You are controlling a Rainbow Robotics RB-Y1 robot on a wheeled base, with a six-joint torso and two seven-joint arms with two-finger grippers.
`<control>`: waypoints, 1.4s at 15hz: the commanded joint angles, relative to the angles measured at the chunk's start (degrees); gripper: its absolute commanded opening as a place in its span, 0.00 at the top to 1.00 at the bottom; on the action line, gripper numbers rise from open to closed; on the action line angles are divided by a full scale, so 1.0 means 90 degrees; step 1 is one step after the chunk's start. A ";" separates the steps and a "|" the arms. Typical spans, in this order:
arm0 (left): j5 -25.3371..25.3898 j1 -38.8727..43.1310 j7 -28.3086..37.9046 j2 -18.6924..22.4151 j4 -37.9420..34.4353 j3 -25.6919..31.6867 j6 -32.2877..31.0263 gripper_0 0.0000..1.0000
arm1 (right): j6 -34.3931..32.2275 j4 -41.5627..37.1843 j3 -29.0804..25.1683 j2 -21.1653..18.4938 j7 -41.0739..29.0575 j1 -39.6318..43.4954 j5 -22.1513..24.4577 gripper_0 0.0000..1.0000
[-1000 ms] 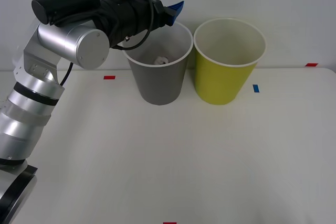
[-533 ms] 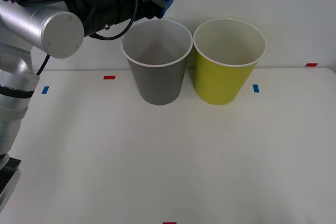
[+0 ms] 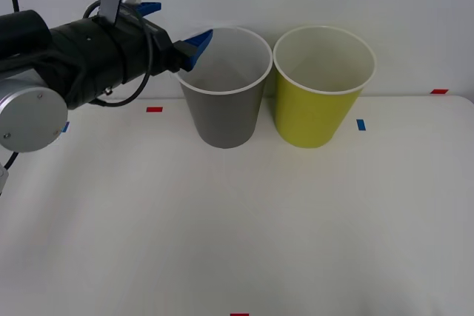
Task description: Put cans in the gray bin and PET bottles in the light green bin.
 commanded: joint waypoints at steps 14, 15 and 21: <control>-0.0149 0.5242 -0.0151 -0.0297 -0.2707 0.0485 -0.1034 0.00 | 0.0000 0.0000 0.0000 0.0000 0.0000 0.0000 0.0000 0.00; -0.0217 0.5467 -0.0180 -0.0307 -0.2688 0.0377 -0.1318 0.00 | 0.0000 0.0000 0.0000 0.0000 0.0000 0.0000 0.0000 0.00; -0.1526 0.6238 -0.0151 -0.0297 -0.1838 -0.0619 -0.3661 0.00 | 0.0000 0.0000 0.0000 0.0000 0.0000 0.0000 0.0000 0.00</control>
